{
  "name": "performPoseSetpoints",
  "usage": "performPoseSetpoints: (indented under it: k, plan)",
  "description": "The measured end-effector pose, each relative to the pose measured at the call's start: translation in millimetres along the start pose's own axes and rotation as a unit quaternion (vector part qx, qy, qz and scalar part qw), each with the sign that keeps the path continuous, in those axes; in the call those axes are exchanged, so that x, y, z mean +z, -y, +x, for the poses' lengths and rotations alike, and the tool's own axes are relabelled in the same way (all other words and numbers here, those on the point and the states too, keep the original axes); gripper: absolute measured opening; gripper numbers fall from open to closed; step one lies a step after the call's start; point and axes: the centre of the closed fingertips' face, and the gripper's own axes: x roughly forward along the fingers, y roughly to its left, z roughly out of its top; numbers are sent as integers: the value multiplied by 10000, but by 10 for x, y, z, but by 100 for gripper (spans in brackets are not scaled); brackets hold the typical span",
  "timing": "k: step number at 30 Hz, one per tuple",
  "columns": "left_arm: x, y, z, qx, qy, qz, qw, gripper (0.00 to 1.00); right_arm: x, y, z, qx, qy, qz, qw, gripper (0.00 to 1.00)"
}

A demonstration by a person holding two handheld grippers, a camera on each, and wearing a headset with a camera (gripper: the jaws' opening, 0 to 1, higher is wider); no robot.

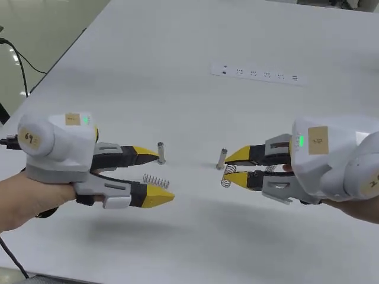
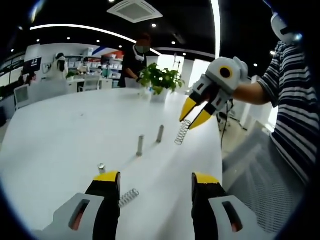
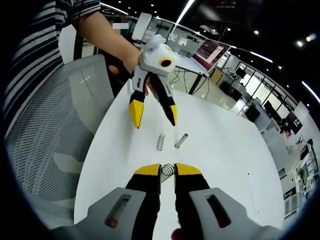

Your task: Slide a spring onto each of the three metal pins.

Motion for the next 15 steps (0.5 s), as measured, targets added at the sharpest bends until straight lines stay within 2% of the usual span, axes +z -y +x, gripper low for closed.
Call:
performPoseSetpoints:
  k: [7,10,15]
  plan:
    - [-64,-140,-100,274,5,-96,9996,69,-46,45,-2,-39,-55,33,10000,7]
    - [-73,-223,-138,488,37,-20,9988,79,-45,52,2,-39,-64,30,10000,7]
    - [-111,-292,-186,656,74,-117,9978,90,-74,94,17,-62,-110,47,9999,7]
